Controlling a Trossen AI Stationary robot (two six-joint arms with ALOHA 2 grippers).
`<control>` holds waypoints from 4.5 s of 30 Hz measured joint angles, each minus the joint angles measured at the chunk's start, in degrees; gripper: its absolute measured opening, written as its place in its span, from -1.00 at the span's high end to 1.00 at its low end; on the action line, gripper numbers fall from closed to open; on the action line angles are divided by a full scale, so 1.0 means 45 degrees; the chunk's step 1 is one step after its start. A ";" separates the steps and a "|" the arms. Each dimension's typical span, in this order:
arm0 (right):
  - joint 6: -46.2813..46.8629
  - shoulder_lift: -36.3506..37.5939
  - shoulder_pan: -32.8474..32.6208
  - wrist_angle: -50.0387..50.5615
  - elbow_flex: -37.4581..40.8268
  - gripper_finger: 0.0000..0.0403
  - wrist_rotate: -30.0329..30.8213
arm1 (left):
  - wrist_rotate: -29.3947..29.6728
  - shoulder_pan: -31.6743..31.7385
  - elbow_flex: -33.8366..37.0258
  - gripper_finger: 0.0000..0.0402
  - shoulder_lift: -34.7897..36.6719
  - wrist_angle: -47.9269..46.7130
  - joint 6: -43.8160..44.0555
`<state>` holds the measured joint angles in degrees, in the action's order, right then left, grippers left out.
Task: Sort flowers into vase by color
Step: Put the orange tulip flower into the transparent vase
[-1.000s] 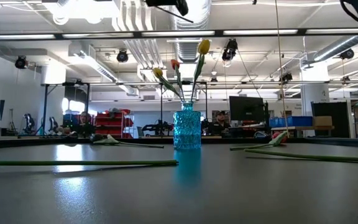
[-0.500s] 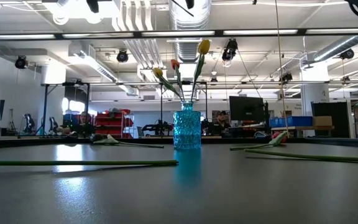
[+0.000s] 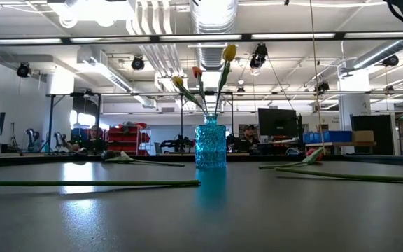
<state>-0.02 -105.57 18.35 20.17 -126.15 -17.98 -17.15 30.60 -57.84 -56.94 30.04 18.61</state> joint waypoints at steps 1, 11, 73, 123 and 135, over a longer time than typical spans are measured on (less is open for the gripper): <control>-0.0002 -0.0039 -0.0049 -0.0083 0.0000 0.95 0.0003 | -0.0149 0.0007 -0.0345 0.56 -0.0124 -0.0174 -0.0077; -0.0245 -0.0187 -0.0190 -0.0380 0.0000 0.95 0.0034 | -0.1100 0.0012 -0.3028 0.72 -0.1110 -0.2812 -0.1324; -0.0238 0.1384 0.0245 0.1499 -0.0170 0.94 0.4140 | -0.2116 0.0218 -0.2833 0.37 -0.2352 -0.4379 -0.0370; 0.4555 0.2488 0.7150 -1.7097 1.3980 0.96 -0.1799 | -0.1310 0.0245 -0.2687 0.23 -0.0697 -0.6732 -0.0296; 0.4554 0.0004 0.6863 -1.7582 1.2526 0.96 -0.2451 | -0.1310 0.0245 -0.2687 0.23 -0.0702 -0.6732 -0.0109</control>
<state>20.47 -105.55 49.23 -58.95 -69.78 -29.01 -23.05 31.70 -69.93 -60.10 -0.25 18.12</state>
